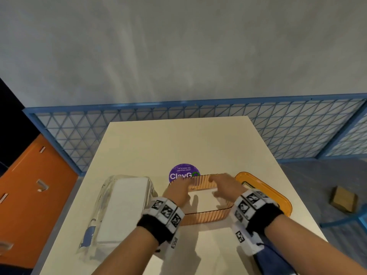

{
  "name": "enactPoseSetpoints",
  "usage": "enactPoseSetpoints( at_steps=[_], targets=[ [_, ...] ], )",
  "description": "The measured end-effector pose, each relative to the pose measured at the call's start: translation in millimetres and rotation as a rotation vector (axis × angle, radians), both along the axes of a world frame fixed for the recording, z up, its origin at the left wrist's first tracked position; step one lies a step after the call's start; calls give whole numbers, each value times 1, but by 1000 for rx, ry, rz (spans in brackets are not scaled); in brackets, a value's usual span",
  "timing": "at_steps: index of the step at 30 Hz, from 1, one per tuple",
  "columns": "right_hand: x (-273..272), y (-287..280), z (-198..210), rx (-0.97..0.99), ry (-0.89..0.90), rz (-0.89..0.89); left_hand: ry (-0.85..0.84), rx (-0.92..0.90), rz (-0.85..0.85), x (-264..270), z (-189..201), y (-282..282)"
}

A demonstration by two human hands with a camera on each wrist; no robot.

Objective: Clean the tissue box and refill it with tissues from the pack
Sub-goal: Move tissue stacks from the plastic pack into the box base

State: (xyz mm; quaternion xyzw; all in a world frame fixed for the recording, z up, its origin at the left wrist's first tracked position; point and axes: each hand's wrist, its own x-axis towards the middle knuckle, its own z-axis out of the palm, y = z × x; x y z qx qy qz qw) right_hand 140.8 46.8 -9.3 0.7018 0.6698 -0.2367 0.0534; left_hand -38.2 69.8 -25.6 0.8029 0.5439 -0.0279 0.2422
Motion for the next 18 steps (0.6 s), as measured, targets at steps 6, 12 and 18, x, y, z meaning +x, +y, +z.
enactPoseSetpoints(
  at_steps=[6, 12, 18],
  targets=[
    [44, -19, 11, 166, 162, -244, -105, 144, 352, -83, 33, -2],
    [34, -26, -9, 49, 329, -326, 163, 96, 519, -106, 5, -18],
    [28, -27, -16, 108, 224, -264, 253, 195, 555, -91, -8, -29]
  ],
)
